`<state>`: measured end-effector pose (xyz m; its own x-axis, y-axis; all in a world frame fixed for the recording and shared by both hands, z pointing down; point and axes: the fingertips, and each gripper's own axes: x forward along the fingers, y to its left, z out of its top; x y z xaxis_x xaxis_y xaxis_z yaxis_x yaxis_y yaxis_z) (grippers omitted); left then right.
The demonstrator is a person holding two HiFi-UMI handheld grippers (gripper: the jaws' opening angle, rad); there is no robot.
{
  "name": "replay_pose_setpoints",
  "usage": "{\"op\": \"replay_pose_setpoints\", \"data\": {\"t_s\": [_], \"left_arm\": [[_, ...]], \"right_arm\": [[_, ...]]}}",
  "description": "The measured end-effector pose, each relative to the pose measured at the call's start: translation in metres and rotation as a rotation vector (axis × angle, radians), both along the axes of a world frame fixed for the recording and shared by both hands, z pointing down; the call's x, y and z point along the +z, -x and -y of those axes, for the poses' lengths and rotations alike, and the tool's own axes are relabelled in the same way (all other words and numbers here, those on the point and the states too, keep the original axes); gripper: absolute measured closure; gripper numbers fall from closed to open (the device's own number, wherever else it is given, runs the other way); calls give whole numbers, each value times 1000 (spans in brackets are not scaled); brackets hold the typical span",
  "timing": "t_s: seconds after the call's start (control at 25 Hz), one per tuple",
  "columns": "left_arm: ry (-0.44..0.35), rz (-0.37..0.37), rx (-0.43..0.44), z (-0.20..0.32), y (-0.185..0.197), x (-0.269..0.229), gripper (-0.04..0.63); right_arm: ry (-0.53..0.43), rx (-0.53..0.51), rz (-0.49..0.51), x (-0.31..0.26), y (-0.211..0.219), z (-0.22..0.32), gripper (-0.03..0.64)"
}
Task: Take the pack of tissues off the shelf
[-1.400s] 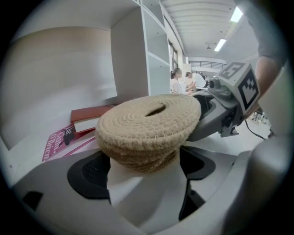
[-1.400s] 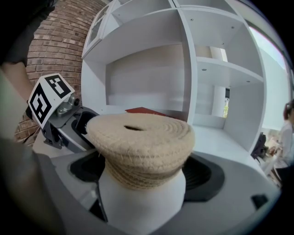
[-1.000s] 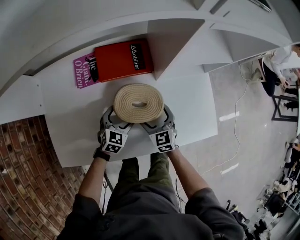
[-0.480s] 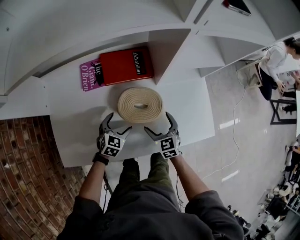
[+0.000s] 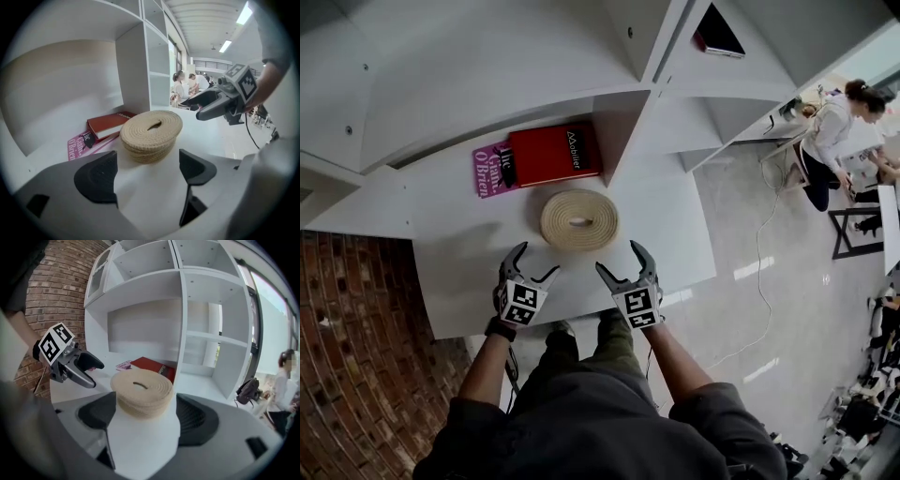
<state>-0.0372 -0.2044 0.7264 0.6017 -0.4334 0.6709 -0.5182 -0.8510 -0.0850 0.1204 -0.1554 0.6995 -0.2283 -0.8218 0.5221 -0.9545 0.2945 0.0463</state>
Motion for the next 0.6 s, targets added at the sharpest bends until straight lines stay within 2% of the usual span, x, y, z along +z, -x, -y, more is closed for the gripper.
{"op": "replay_pose_setpoints", "data": {"t_s": [0.2,0.6], "left_arm": [[-39,-60,5,-6,2,-40,253],[-141,-168,10,-6,2,-124,360]], "right_arm": [[-45,21,-4,-39,2,-6,256],[-130,56,-17,-106,1,-18,374]]}}
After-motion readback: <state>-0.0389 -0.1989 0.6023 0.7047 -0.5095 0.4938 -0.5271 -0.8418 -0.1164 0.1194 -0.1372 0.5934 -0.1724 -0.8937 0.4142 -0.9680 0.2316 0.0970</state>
